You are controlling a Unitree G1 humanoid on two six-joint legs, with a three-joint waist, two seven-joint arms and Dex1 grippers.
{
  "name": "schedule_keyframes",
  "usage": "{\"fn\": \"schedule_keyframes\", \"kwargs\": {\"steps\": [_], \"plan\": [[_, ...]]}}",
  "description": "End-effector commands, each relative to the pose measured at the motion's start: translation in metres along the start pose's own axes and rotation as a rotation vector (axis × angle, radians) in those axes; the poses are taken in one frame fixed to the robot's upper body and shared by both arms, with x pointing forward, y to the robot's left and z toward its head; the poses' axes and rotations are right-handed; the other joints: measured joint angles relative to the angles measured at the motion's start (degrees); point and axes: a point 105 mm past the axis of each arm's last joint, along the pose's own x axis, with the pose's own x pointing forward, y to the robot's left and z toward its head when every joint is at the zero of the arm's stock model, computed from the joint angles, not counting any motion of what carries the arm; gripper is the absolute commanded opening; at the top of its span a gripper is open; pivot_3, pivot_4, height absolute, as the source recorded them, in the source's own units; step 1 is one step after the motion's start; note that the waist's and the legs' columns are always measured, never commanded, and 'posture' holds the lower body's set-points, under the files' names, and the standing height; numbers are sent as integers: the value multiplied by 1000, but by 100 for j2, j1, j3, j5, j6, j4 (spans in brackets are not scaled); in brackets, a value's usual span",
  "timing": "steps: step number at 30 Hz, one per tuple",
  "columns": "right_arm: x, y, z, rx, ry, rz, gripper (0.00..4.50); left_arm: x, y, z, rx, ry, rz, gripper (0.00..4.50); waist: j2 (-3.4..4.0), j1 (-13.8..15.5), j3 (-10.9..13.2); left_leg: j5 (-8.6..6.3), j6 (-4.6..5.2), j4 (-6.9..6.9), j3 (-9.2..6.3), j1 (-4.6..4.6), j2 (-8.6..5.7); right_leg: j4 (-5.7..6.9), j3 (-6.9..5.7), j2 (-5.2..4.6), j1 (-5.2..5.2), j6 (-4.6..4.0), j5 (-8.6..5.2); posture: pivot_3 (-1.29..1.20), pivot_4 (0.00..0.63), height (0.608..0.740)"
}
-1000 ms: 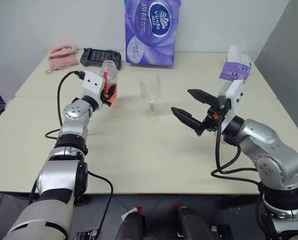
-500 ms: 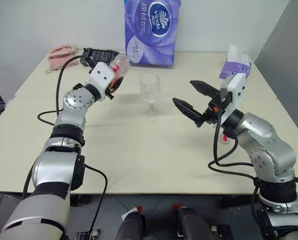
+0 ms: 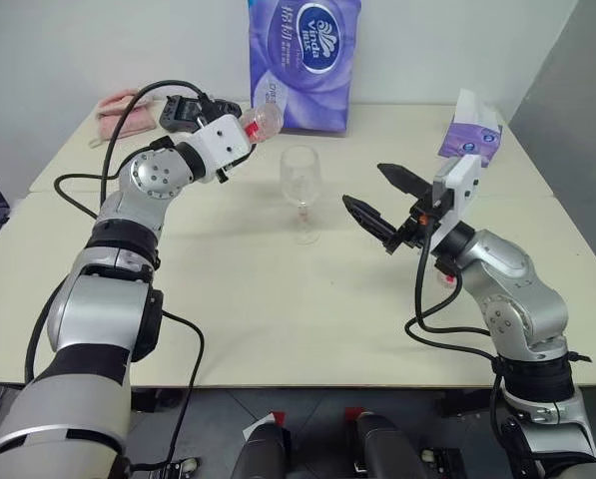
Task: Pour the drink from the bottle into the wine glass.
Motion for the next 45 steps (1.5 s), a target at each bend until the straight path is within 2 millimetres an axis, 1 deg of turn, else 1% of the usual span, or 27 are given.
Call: {"fn": "schedule_keyframes", "kwargs": {"steps": [1,9,21,33,45], "plan": [[0,3,11,-37,-45,7,4500,-2,31,21,110,-57,73,1708,0,1,0,0,0,0,0,-1,0,0,0,0,0,0,0,0,150,740],[0,3,12,-28,-51,-2,4500,-1,32,25,228,-55,55,1708,0,1,0,0,0,0,1,0,0,1,0,0,0,0,0,0,150,740],[0,3,13,-25,-51,-6,4500,0,36,32,338,-57,45,1708,0,1,0,0,0,1,4,0,0,1,0,0,0,0,0,0,150,740],[-1,2,11,-21,-45,-8,4500,1,39,33,478,-36,26,1708,0,1,0,0,0,1,5,0,-1,1,-1,0,0,0,0,0,150,740],[-1,1,11,-19,-43,-11,4500,2,41,34,527,-28,32,1708,0,1,0,0,0,2,7,-1,-1,2,-1,0,0,0,0,0,150,740]]}}
